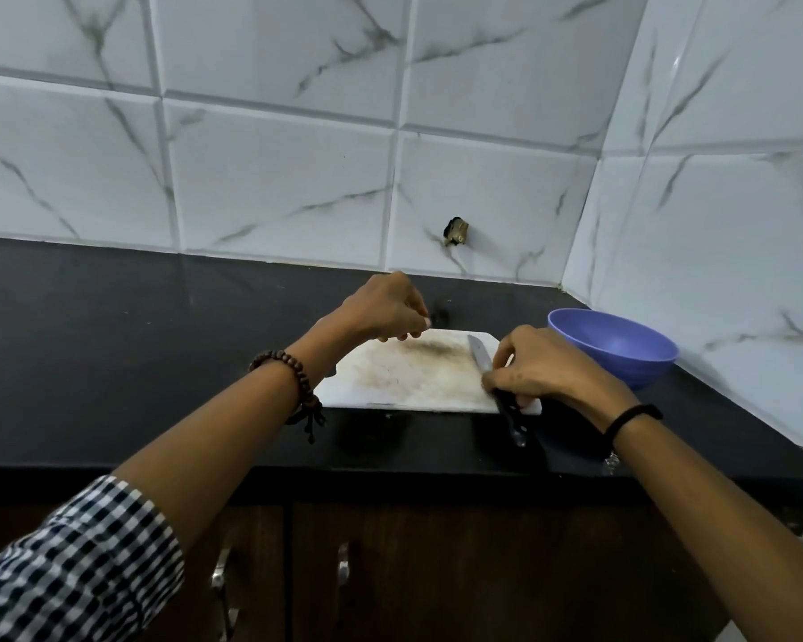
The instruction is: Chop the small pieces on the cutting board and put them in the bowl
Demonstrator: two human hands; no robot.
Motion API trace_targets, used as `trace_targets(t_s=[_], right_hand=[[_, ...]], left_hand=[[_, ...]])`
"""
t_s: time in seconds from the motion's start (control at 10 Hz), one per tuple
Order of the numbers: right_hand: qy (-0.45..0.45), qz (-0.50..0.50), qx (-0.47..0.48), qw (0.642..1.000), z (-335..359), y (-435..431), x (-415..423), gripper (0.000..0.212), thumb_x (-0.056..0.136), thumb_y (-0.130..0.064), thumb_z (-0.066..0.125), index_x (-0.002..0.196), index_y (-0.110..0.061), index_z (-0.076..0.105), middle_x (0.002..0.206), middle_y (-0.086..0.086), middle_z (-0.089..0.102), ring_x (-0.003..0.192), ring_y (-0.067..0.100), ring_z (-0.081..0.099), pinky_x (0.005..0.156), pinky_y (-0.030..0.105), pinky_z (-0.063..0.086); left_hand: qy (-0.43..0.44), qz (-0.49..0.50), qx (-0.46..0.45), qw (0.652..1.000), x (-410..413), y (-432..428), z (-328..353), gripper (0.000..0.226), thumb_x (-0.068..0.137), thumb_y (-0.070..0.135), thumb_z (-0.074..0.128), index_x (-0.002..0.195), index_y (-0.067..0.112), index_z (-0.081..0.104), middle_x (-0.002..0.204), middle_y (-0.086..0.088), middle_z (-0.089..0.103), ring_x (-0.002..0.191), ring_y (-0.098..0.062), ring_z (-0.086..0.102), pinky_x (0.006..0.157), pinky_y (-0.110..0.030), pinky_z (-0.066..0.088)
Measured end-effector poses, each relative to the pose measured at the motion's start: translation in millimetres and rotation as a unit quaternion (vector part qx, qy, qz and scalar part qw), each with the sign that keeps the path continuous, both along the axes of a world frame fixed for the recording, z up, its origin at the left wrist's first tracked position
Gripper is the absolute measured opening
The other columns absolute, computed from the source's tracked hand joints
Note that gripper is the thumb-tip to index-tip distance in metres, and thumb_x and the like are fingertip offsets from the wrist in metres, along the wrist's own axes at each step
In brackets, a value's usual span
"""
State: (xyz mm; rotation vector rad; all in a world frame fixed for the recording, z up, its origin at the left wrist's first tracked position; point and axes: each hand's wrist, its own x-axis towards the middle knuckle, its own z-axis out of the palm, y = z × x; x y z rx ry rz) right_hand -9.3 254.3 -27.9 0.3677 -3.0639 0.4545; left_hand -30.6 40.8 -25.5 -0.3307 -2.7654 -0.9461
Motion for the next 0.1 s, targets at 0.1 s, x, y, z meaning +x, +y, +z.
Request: trace_targets(t_s=[0.1], right_hand=[[0.004,-0.005,0.029,1.0,3.5,-1.4,0.9,0.028,0.083,-0.032,0.071,0.091,-0.006,0.075,0.077,0.007,0.075,0.064,0.018,0.071,0.063,0.028,0.056]], left_hand=[[-0.005,-0.001,-0.007,1.0,-2.4,1.8,0.4,0.014,0.087,0.015,0.064,0.091,0.009,0.076,0.083,-0.005,0.076,0.083,-0.019,0.072,0.065,-0.031,0.057]])
